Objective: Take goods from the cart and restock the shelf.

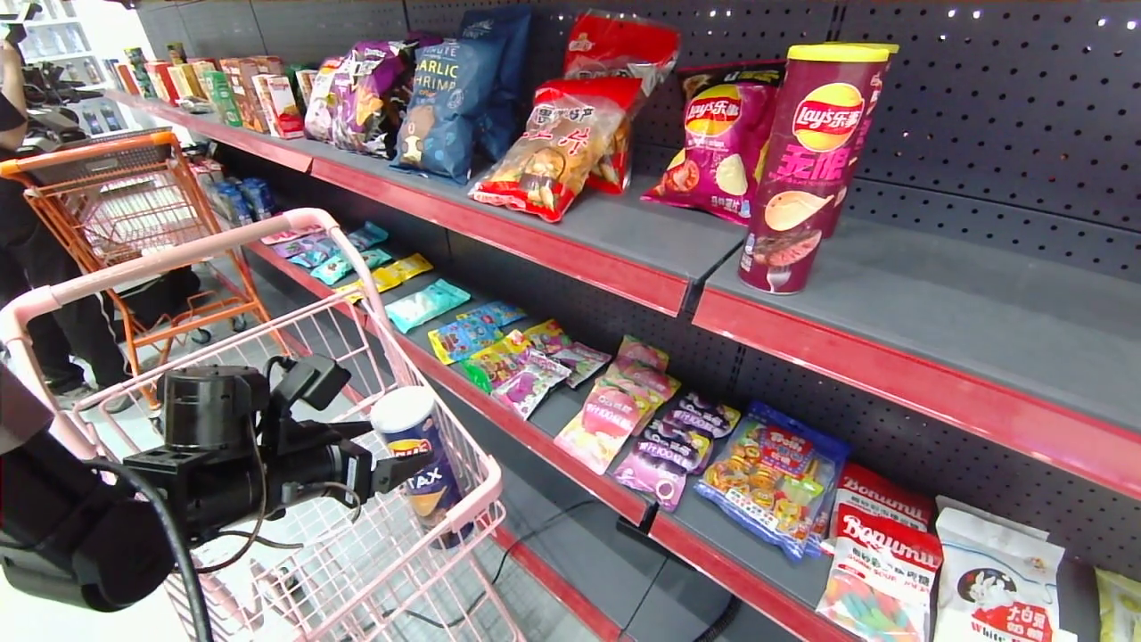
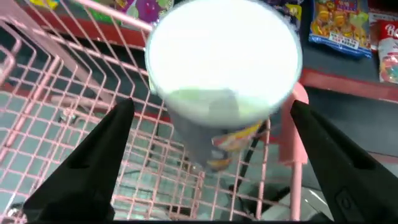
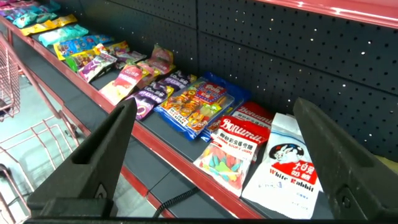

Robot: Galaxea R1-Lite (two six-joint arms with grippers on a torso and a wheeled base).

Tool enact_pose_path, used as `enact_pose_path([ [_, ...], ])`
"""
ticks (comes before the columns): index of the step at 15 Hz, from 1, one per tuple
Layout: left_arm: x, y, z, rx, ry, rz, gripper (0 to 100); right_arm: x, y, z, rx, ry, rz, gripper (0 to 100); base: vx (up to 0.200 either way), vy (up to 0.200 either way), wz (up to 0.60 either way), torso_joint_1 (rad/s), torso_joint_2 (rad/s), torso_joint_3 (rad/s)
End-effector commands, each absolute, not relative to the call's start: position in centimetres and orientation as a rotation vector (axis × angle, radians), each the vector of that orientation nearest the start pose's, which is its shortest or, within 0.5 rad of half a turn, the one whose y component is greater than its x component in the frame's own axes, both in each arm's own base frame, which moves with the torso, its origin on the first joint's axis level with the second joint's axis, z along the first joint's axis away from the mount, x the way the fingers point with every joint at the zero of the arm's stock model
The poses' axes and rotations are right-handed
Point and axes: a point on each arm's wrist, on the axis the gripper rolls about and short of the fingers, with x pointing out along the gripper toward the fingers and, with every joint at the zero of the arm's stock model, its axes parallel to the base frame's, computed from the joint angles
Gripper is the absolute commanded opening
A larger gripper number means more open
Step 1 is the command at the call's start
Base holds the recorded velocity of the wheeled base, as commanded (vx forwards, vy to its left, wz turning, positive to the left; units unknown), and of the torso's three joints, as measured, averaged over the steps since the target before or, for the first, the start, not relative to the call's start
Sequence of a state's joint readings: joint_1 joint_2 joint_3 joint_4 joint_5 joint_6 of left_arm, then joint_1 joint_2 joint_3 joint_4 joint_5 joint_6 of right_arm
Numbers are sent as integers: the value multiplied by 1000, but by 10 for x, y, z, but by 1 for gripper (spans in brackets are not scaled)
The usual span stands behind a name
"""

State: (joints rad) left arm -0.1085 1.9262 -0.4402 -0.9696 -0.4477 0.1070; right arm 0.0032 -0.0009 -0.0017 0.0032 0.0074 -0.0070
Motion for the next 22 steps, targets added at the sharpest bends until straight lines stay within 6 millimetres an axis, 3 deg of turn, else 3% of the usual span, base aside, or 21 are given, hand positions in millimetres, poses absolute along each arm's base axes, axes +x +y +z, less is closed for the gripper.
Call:
enact_pose_path([
  [1,287,-43,52,16,496,-571,100,-23,0,76,-8,1,11,100,0,0,0,0,0,0],
  [3,289,-46,50,18,492,-580,100,-23,0,76,-8,1,11,100,0,0,0,0,0,0],
  [8,306,-77,46,-26,461,-603,100,-23,0,76,-8,1,11,100,0,0,0,0,0,0],
  [11,307,-79,39,-22,478,-598,100,-23,0,76,-8,1,11,100,0,0,0,0,0,0],
  [12,307,-79,40,-22,475,-597,0,-23,0,76,-8,1,11,100,0,0,0,0,0,0],
  [17,293,-71,48,-25,459,-582,0,-23,0,76,-8,1,11,100,0,0,0,0,0,0],
  [21,263,-59,86,-26,371,-569,0,-23,0,76,-8,1,11,100,0,0,0,0,0,0],
  [22,241,-53,106,-35,336,-564,0,-23,0,76,-8,1,11,100,0,0,0,0,0,0],
])
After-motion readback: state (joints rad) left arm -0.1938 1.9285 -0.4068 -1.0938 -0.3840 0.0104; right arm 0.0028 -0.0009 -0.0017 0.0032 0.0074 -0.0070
